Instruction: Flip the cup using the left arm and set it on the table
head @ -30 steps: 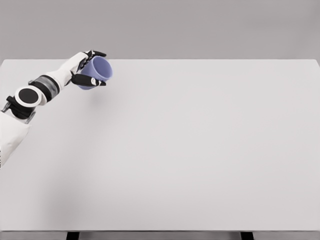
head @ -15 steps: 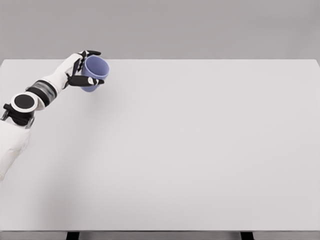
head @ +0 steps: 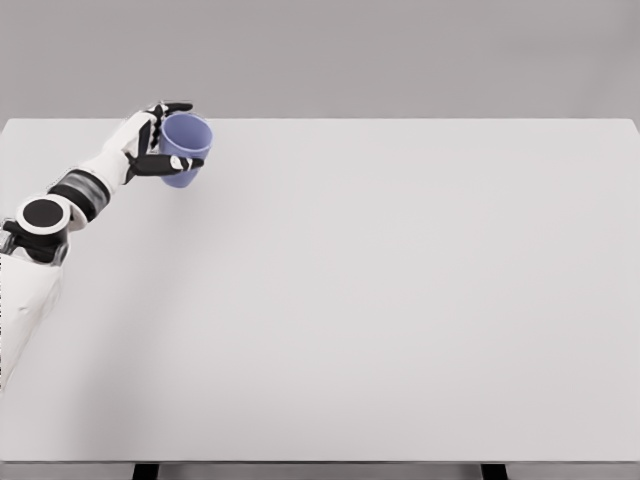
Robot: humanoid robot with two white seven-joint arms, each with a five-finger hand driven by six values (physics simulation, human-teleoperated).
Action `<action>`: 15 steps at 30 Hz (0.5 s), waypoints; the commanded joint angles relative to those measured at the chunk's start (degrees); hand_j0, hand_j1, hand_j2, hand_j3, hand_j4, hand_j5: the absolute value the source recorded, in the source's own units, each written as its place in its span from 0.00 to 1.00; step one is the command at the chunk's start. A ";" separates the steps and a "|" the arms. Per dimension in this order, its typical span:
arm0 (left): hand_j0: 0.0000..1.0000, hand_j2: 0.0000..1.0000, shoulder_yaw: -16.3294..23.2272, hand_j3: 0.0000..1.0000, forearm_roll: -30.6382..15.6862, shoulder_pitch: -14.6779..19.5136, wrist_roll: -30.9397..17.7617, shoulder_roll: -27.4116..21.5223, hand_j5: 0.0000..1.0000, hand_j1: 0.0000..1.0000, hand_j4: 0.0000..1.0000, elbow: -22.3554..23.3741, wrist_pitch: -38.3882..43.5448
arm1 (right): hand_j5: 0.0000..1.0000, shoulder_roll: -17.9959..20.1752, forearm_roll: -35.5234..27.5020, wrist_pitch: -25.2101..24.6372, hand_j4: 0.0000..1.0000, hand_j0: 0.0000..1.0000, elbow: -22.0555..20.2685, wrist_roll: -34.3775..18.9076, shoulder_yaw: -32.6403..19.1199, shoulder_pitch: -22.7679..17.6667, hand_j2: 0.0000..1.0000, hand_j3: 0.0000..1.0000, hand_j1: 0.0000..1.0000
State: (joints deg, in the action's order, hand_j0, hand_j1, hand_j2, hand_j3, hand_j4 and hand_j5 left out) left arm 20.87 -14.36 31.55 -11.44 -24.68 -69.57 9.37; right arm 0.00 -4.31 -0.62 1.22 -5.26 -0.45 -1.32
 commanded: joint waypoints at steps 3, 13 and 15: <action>0.84 0.84 -2.24 0.84 -0.14 -0.70 0.01 1.13 0.84 0.84 0.84 0.05 -0.05 | 1.00 0.00 0.01 0.00 1.00 1.00 0.01 -0.01 0.01 0.00 1.00 1.00 1.00; 1.00 1.00 -3.12 1.00 -1.02 -1.58 0.01 1.48 1.00 1.00 1.00 0.05 0.03 | 1.00 0.00 0.01 0.00 1.00 1.00 0.01 -0.01 0.01 0.00 1.00 1.00 1.00; 1.00 1.00 -3.03 1.00 -1.02 -1.67 0.01 1.48 1.00 1.00 1.00 -0.04 -0.06 | 1.00 0.00 0.01 0.00 1.00 1.00 0.01 -0.01 0.01 0.00 1.00 1.00 1.00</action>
State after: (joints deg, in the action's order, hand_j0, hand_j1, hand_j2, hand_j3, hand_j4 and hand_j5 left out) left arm 17.89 -15.23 29.88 -11.43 -23.17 -69.55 9.37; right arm 0.00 -4.31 -0.62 1.22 -5.26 -0.44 -1.32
